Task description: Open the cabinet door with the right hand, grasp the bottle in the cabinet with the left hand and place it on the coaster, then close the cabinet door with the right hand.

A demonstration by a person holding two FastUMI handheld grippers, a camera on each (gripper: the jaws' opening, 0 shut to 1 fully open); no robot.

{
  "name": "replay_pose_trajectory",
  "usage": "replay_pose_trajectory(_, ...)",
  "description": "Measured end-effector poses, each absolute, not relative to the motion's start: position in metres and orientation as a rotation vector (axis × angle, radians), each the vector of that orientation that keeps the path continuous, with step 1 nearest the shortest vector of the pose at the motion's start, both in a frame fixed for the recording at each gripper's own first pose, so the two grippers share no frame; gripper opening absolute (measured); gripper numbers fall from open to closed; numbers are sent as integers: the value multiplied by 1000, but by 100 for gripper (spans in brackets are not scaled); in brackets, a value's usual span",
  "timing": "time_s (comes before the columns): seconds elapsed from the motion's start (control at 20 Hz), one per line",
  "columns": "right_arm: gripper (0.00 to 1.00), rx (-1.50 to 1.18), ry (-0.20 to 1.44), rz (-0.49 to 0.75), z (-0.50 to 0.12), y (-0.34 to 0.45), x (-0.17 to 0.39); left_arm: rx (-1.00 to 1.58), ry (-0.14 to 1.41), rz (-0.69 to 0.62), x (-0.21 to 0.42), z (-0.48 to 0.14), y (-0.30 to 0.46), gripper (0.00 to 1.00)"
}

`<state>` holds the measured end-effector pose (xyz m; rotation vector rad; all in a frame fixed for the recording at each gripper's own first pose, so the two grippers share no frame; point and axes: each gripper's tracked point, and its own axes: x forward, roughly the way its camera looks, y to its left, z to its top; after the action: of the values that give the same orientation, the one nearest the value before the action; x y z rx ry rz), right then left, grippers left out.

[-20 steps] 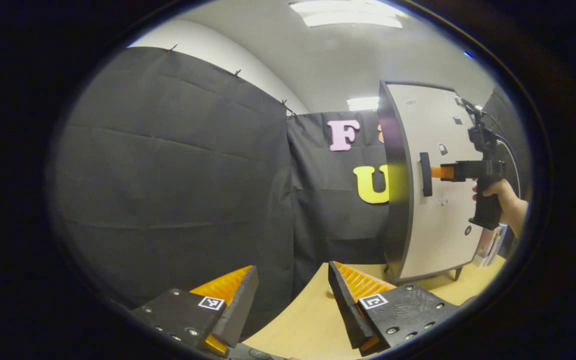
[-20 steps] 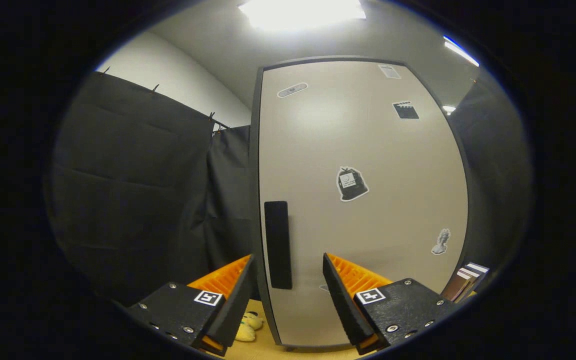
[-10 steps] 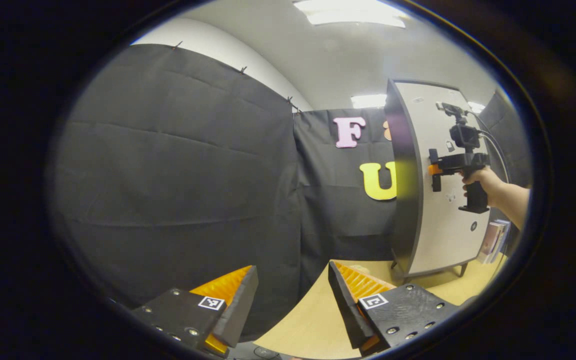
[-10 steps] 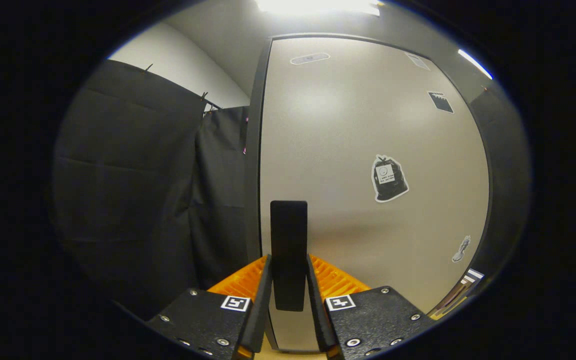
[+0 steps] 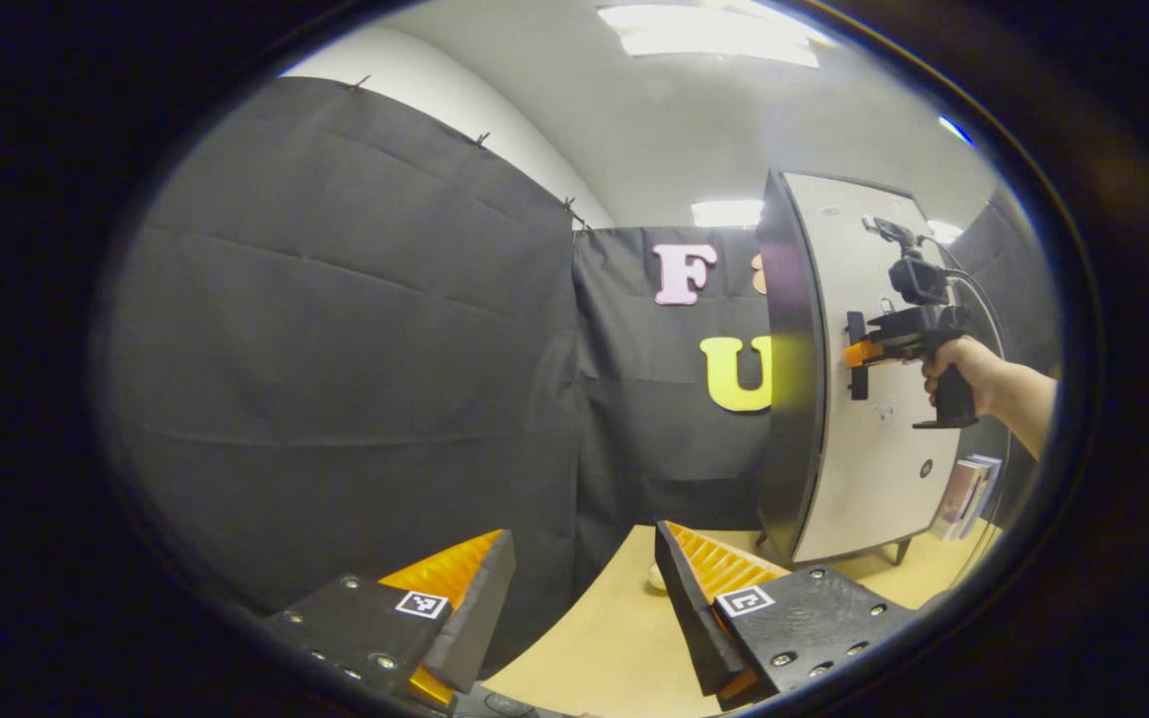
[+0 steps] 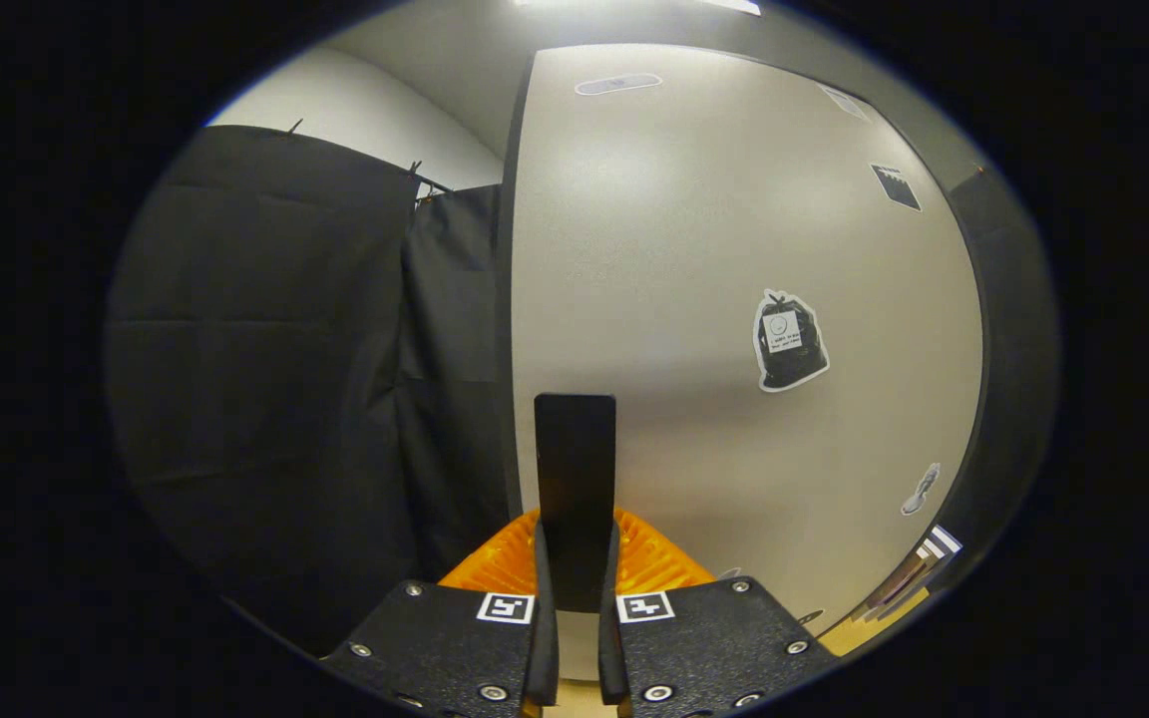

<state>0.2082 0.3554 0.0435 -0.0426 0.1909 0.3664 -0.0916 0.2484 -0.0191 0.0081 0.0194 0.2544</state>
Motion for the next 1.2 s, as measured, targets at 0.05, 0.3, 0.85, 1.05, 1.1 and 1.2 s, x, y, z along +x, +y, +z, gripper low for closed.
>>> replay_pose_trajectory(0.05, 16, -34, 201, 383, 45, 355, 202, 12, 22, 239, -89, -19, 242, 82)
replay_pose_trajectory(0.3, 16, -21, 224, 470, 48, 340, 184, 1, 11, 161, -63, -17, 201, 82)
replay_pose_trajectory(0.85, 16, -16, 221, 545, 47, 322, 175, 12, -12, -5, -29, -1, 113, 87)
replay_pose_trajectory(1.05, 16, -10, 216, 540, 49, 314, 171, 23, -17, -48, -22, 2, 86, 87)
replay_pose_trajectory(1.1, 16, -12, 212, 536, 49, 312, 170, 23, -20, -58, -24, 3, 78, 87)
replay_pose_trajectory(1.2, 16, -16, 213, 531, 49, 307, 169, 24, -25, -67, -22, 6, 64, 87)
